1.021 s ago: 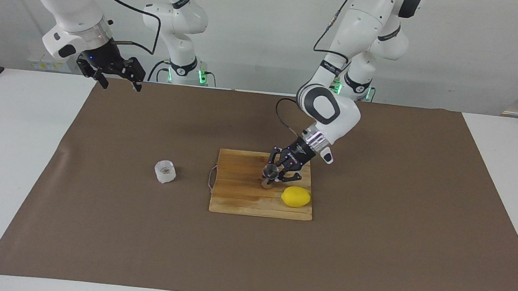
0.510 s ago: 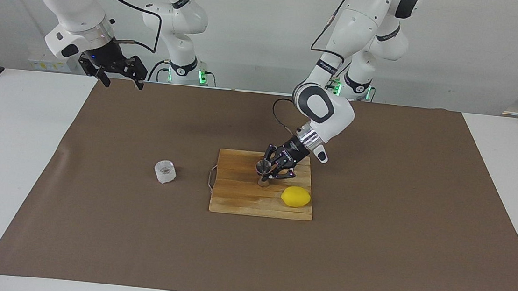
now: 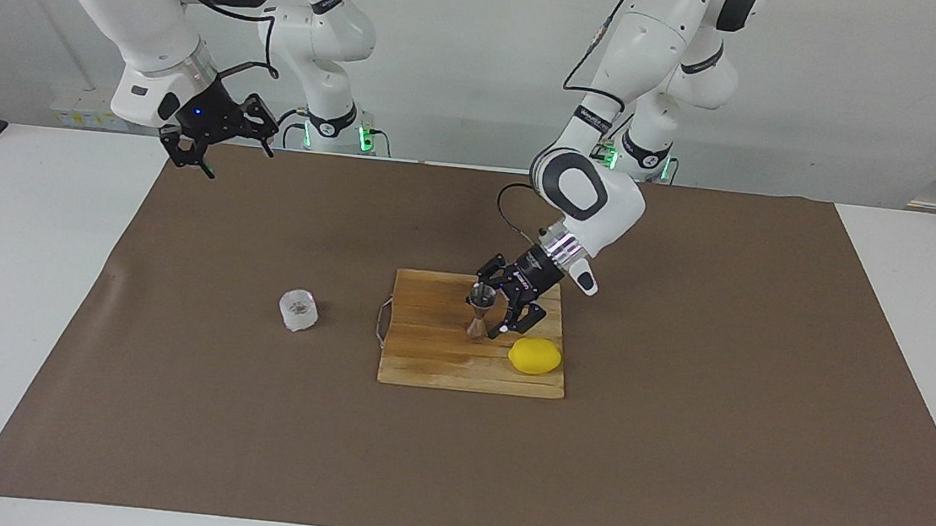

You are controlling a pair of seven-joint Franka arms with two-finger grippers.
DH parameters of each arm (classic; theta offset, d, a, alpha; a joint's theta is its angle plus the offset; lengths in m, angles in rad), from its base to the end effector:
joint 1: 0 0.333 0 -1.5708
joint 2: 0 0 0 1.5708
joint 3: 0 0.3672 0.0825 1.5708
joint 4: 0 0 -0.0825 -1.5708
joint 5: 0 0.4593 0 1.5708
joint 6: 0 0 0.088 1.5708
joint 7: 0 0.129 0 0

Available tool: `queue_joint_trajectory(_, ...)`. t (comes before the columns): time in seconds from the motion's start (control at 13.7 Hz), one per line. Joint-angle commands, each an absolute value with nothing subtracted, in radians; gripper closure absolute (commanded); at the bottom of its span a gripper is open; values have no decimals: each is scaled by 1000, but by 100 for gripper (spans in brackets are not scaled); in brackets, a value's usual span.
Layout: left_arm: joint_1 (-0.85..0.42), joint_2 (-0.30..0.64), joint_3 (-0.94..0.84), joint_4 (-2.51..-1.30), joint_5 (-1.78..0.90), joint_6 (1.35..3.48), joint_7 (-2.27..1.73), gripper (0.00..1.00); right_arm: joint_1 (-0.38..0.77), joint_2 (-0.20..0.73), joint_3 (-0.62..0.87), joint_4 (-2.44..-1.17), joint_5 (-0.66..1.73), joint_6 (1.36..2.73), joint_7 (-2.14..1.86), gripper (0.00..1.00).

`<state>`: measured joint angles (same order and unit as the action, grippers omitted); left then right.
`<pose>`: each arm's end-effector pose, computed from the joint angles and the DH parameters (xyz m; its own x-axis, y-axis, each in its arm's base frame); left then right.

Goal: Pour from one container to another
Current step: 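Carry the dark cup onto the cutting board beside the lemon, then release the dark cup with the left gripper while the right gripper reaches the white cup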

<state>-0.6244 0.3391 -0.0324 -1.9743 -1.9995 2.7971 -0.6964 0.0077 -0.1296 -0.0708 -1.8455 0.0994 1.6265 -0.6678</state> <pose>0.5722 -0.3951 0.2875 -0.0902 0.5499 -0.8304 0.8960 0.4087 0.1734 0.5766 -0.0261 0.5872 0.8276 0.5613 -0.0042 0.5553 -0.8198 -0.1399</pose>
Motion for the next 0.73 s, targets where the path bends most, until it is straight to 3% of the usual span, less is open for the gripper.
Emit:
queue_joint_trajectory(0.0, -637, 308, -28, -1991, -1955, 2821, -570, 0, -35, -169, -69, -1946, 126, 1735, -976, 0)
queue_joint_trajectory(0.22, -635, 307, -26, -1993, -1826, 2821, -534, 0, -86, -141, -71, -1965, 167, 1767, -1182, 0)
queue_joint_trajectory(0.44, -634, 285, -26, -2020, -1792, 2819, -532, 0, -135, -63, -69, -1974, 293, 1888, -1469, 0)
queue_joint_trajectory(0.66, -632, 226, -26, -2074, -1731, 2809, -523, 0, -173, 36, -69, -1974, 444, 1899, -1612, 0)
